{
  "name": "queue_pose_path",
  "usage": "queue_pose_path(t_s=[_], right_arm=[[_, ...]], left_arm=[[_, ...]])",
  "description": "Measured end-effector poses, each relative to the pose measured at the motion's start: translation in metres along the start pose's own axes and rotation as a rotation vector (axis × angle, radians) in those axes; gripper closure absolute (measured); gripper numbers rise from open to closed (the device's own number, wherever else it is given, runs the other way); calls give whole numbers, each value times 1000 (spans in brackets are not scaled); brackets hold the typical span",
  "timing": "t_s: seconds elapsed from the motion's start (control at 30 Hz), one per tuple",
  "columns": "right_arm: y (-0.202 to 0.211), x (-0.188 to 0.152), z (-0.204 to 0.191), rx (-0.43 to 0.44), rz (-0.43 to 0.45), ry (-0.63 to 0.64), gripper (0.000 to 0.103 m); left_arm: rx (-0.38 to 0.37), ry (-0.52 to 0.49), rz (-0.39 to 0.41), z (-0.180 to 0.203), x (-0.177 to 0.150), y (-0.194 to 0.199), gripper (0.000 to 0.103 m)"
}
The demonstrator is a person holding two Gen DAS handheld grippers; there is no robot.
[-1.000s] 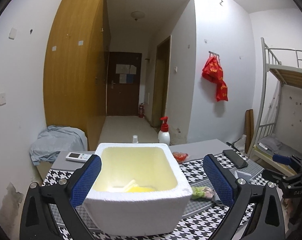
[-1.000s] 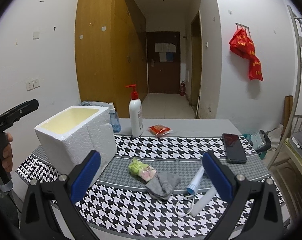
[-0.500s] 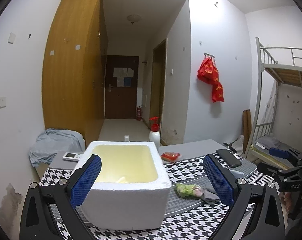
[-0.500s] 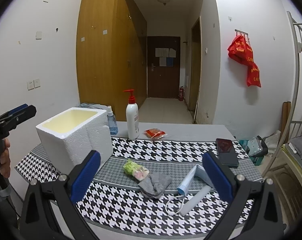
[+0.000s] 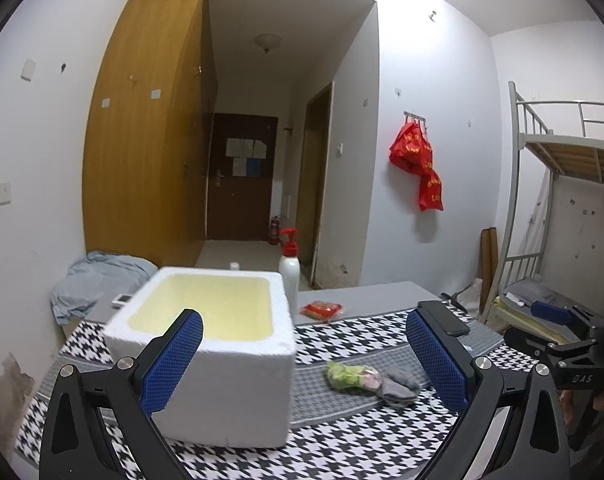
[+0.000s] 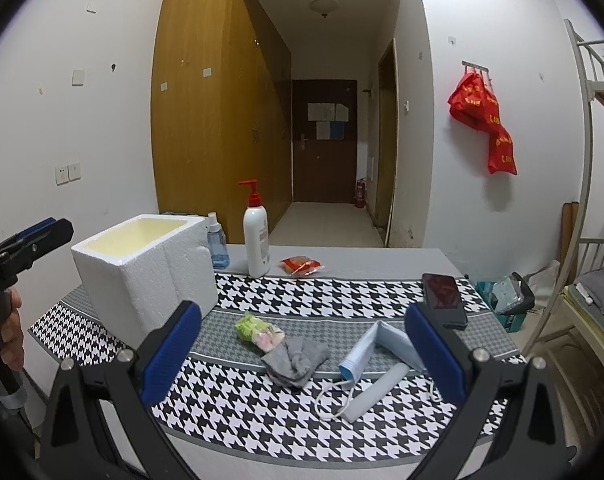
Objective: Organize soft objects
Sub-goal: 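Move both tools back toward the grey sock and snack bag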
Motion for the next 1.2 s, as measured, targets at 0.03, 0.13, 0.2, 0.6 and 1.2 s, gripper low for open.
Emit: queue_pose_path(t_s=[0.03,0.13,0.2,0.6,1.2], right_arm=[[0,-2,3,-4,1,-3,0],[1,-8,9,-10,2,-5,0],[2,-11,12,-12,0,-6,0],[5,-33,24,-6,-23,-22,0],[-1,-50,58,-95,-41,-108,0]], left_arm=[[-8,5,-5,3,-3,-1,1],[-11,16,0,7,-10,0,1],[-9,16,0,11,-15,1,1],[-79,18,-46,35,-37,-8,1],[-171,-36,-132,73,-52,-47,1]])
Point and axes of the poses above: each gripper's, at about its wrist camera, not at the fingertips, and y roughly against the way its jaws point, z to its right, x to its top, the point moved 4 cm from there along -y, roughly the way its jaws point, and after that the axes turned 2 degrees about z, right-handed, at the moved point
